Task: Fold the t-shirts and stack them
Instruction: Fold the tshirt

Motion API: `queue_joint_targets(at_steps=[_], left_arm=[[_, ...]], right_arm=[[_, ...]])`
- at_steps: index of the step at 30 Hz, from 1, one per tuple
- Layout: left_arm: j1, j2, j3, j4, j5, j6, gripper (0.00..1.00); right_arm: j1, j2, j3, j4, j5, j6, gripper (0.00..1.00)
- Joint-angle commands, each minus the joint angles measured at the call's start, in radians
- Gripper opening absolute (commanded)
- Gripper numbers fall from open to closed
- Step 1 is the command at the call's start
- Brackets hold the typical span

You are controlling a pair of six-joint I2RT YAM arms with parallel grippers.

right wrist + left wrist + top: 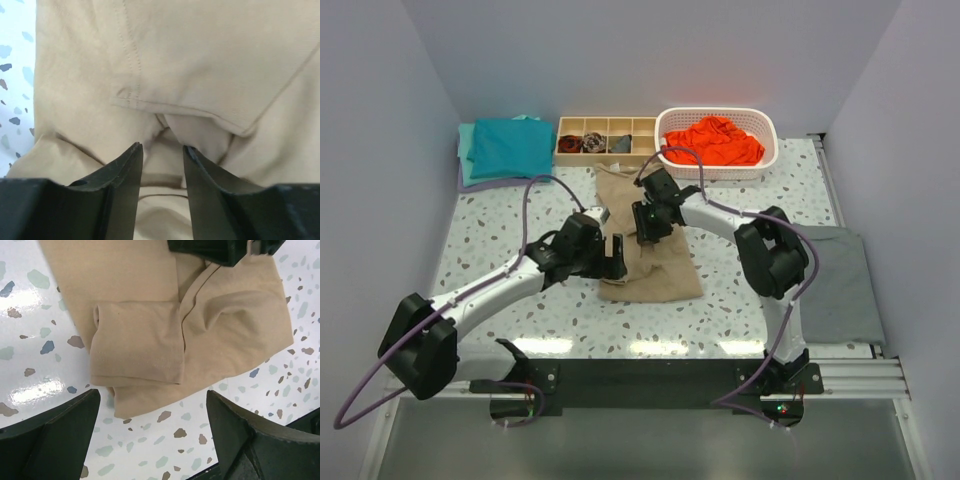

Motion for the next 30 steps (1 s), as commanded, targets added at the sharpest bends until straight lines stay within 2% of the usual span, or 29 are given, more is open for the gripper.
queue_joint_targets(at_steps=[1, 8, 14, 22, 30], left_arm=[[-0.003, 0.024, 0.010, 0.025, -0.014, 0.061, 0.93], [-0.003, 0.042, -0.113, 0.087, -0.072, 0.035, 0.91], [-0.003, 0.108, -0.131, 0.196, -0.084, 0.029, 0.91], [-0.001, 0.156, -0.081, 0.234, -0.098, 0.035, 0.91], [0.003, 0.104, -0.047, 0.203, -0.109, 0.045, 0.87]], right_arm=[[0.000, -0.108, 0.027, -0.016, 0.057, -0.052, 0.44], [0.000, -0.273, -0.028, -0.045, 0.098, -0.066, 0.47], [-0.001, -0.391, -0.072, -0.071, 0.113, -0.072, 0.48], [-0.001, -0.451, -0.138, -0.082, 0.117, -0.063, 0.50], [-0.001, -0.453, -0.178, -0.072, 0.106, -0.049, 0.50]])
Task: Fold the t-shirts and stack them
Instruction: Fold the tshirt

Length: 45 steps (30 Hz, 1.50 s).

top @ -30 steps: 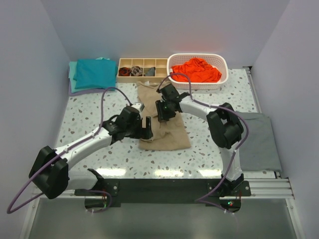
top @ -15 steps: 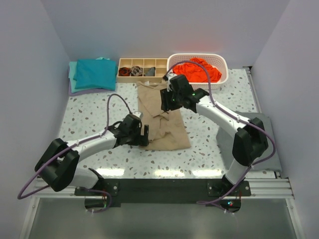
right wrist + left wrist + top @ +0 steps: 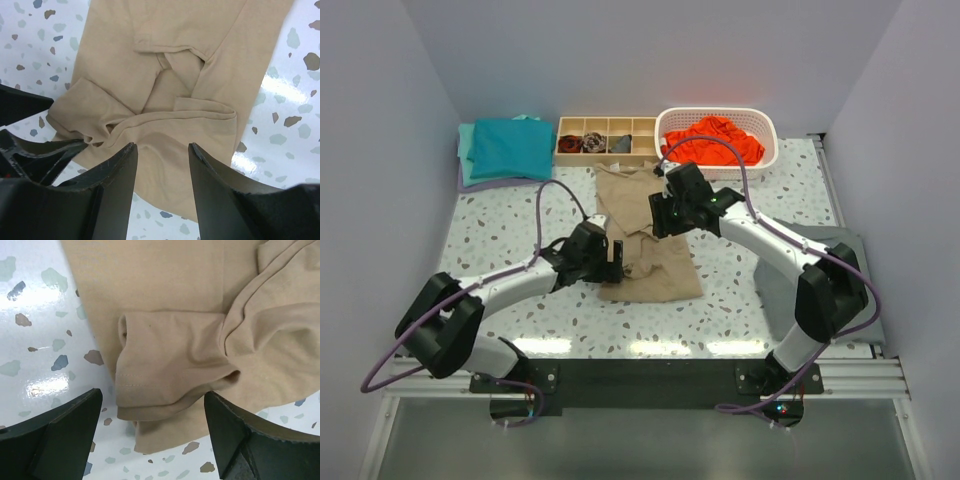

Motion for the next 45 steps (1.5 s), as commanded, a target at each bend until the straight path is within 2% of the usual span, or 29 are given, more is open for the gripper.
queue_joint_targets(at_steps=[1, 7, 10, 11, 18, 19, 27, 34, 35, 36, 37, 38, 39, 43, 45], left_arm=[[0.003, -0.035, 0.044, 0.036, -0.017, 0.029, 0.85], [0.005, 0.028, 0.050, 0.085, 0.033, 0.032, 0.76], [0.005, 0.043, 0.056, 0.096, 0.043, 0.035, 0.65], [0.005, 0.048, 0.059, 0.097, 0.046, 0.035, 0.55], [0.006, 0.028, 0.088, 0.065, 0.034, 0.040, 0.17], [0.006, 0.022, 0.094, 0.057, 0.029, 0.040, 0.08], [0.051, 0.040, 0.195, 0.017, 0.027, 0.051, 0.03], [0.112, 0.189, 0.277, 0.024, 0.030, 0.006, 0.02], [0.124, 0.207, 0.286, 0.039, 0.041, 0.003, 0.03], [0.129, 0.223, 0.306, 0.039, 0.063, 0.003, 0.30], [0.131, 0.261, 0.321, 0.031, 0.060, -0.003, 0.46], [0.134, 0.278, 0.335, -0.002, 0.049, -0.007, 0.56], [0.135, 0.293, 0.357, -0.018, 0.023, -0.012, 0.78], [0.138, 0.280, 0.340, -0.058, -0.055, -0.037, 0.98], [0.138, 0.229, 0.311, -0.035, -0.046, -0.021, 0.99]], right_arm=[[0.002, -0.030, -0.008, 0.003, 0.012, 0.001, 0.50], [0.001, -0.039, -0.011, -0.009, 0.021, -0.006, 0.50], [0.001, -0.051, -0.021, -0.011, 0.050, -0.008, 0.50], [0.001, -0.054, -0.023, -0.014, 0.053, -0.011, 0.50], [-0.001, -0.050, -0.038, -0.006, 0.053, -0.009, 0.50], [-0.001, -0.047, -0.040, -0.005, 0.053, -0.008, 0.50], [0.001, -0.063, -0.069, -0.012, 0.073, -0.006, 0.50], [0.001, -0.134, -0.100, -0.049, 0.142, -0.020, 0.50], [-0.001, -0.139, -0.112, -0.049, 0.145, -0.022, 0.50], [-0.001, -0.142, -0.118, -0.049, 0.150, -0.022, 0.50], [0.001, -0.143, -0.124, -0.044, 0.150, -0.019, 0.51], [0.001, -0.142, -0.133, -0.043, 0.150, -0.017, 0.51], [0.001, -0.137, -0.137, -0.038, 0.142, -0.014, 0.51], [0.001, -0.113, -0.155, -0.006, 0.061, 0.003, 0.52], [-0.001, -0.085, -0.160, 0.015, 0.027, 0.020, 0.52]])
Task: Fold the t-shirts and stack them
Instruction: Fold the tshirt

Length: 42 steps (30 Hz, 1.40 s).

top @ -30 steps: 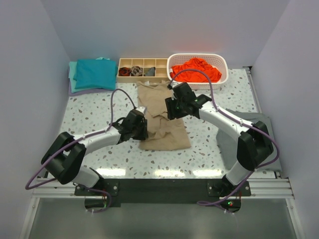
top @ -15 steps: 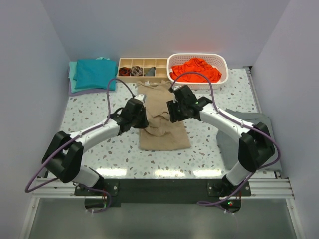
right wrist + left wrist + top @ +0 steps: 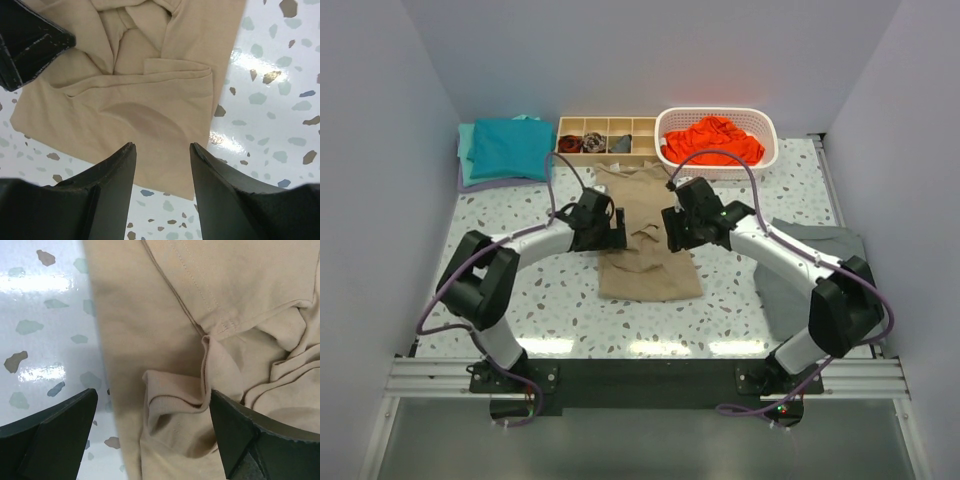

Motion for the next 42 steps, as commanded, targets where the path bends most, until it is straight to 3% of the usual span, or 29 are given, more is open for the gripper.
queue_joint_targets(at_steps=[1, 12, 24, 27, 33, 42], left_arm=[[0.004, -0.106, -0.014, 0.023, -0.031, 0.013, 0.99], [0.003, -0.258, -0.092, -0.016, 0.035, 0.071, 0.99], [0.003, -0.261, -0.104, -0.010, 0.060, 0.085, 0.99], [0.003, -0.255, -0.103, -0.008, 0.063, 0.088, 0.99], [0.003, -0.243, -0.101, 0.001, 0.066, 0.089, 0.98], [0.003, -0.228, -0.090, 0.001, 0.066, 0.089, 0.98]], right_arm=[[0.000, 0.037, -0.021, 0.057, -0.096, 0.030, 0.51], [0.003, 0.157, -0.028, 0.130, -0.198, 0.024, 0.50], [0.020, 0.184, -0.003, 0.084, -0.210, -0.013, 0.47], [0.020, 0.207, 0.005, 0.088, -0.204, -0.016, 0.35], [0.020, 0.215, 0.034, 0.085, -0.181, -0.031, 0.02], [0.018, 0.122, 0.043, 0.102, -0.046, -0.047, 0.00]])
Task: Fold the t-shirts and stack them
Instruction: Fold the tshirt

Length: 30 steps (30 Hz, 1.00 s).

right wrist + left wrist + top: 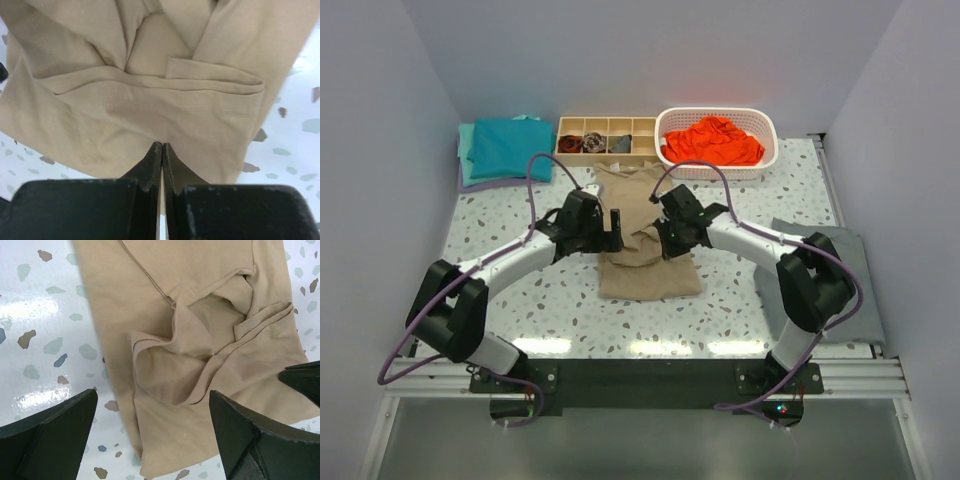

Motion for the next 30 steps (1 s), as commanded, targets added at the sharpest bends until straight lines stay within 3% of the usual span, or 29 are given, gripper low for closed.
queue_joint_targets(at_steps=[1, 12, 14, 26, 29, 30], left_arm=[[0.003, 0.003, 0.010, 0.022, 0.006, 0.025, 0.98], [0.003, 0.044, 0.035, 0.007, 0.041, 0.034, 0.98], [0.003, 0.054, 0.041, 0.010, 0.035, 0.034, 0.98], [0.003, 0.126, 0.093, 0.117, -0.019, 0.004, 0.98], [0.003, 0.146, 0.104, 0.122, -0.029, -0.007, 0.92], [0.003, 0.147, 0.101, 0.129, -0.031, -0.009, 0.86]], right_arm=[[0.002, -0.080, 0.040, 0.031, 0.099, -0.027, 0.00], [0.001, 0.001, 0.046, 0.045, 0.272, -0.001, 0.00], [0.002, 0.009, 0.046, 0.048, 0.299, 0.002, 0.04], [0.001, 0.021, 0.041, 0.085, 0.246, 0.007, 0.05], [0.002, 0.021, 0.038, 0.085, 0.240, 0.006, 0.05], [0.001, 0.022, 0.037, 0.085, 0.239, 0.005, 0.05]])
